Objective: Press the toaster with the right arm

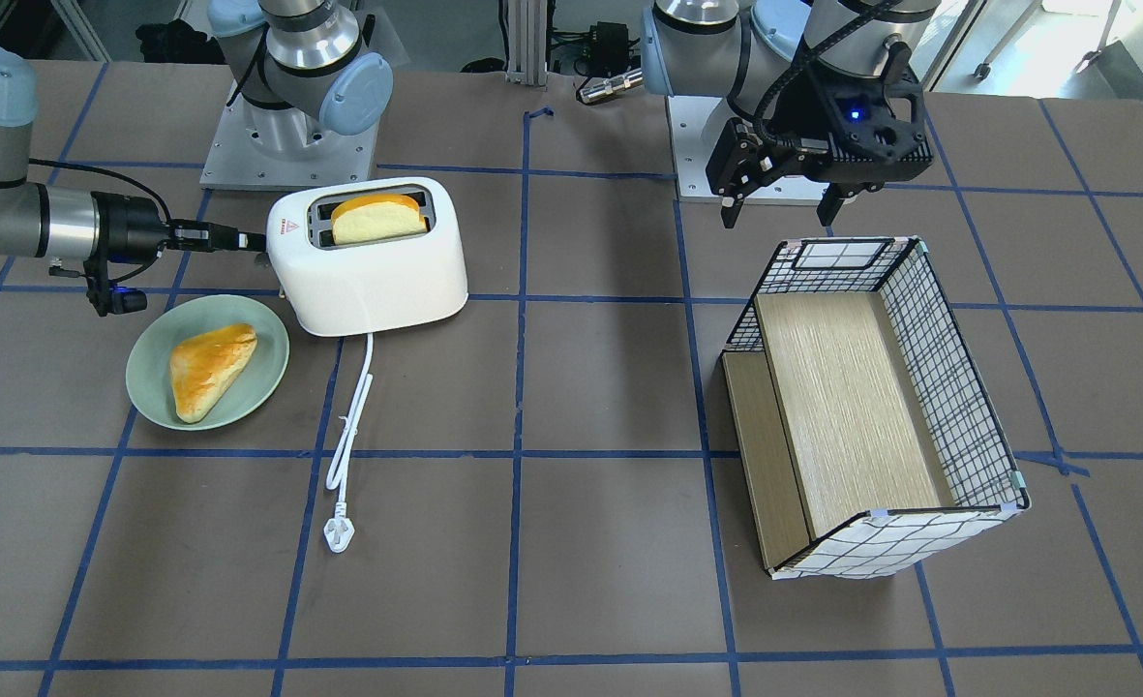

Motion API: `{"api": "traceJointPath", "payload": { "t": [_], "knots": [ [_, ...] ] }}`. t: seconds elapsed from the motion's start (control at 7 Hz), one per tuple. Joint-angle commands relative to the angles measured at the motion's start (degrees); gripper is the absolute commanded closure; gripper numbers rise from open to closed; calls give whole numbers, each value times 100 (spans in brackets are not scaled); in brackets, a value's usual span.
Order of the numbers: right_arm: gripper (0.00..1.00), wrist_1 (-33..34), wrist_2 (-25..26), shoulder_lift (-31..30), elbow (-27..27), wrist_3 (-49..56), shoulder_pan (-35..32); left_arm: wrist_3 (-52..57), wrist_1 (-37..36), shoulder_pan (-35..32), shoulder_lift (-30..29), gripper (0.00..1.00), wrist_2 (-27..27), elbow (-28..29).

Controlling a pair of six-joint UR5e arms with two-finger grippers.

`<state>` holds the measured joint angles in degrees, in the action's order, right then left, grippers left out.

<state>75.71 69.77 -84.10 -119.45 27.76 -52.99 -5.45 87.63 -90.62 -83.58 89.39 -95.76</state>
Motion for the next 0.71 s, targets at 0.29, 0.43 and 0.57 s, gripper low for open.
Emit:
{"api": "traceJointPath", "payload": {
  "t": [0.29, 0.43, 0.57],
  "knots": [
    [0, -671, 736, -292, 1472, -576, -10, 0, 0, -9, 0, 0, 0, 5],
    [0, -663, 940, -300, 1816, -892, -45, 0, 0, 0, 0, 0, 0, -4],
    [0, -584, 942, -318, 2098, -1312, -132, 0, 0, 0, 0, 0, 0, 5]
  ]
}}
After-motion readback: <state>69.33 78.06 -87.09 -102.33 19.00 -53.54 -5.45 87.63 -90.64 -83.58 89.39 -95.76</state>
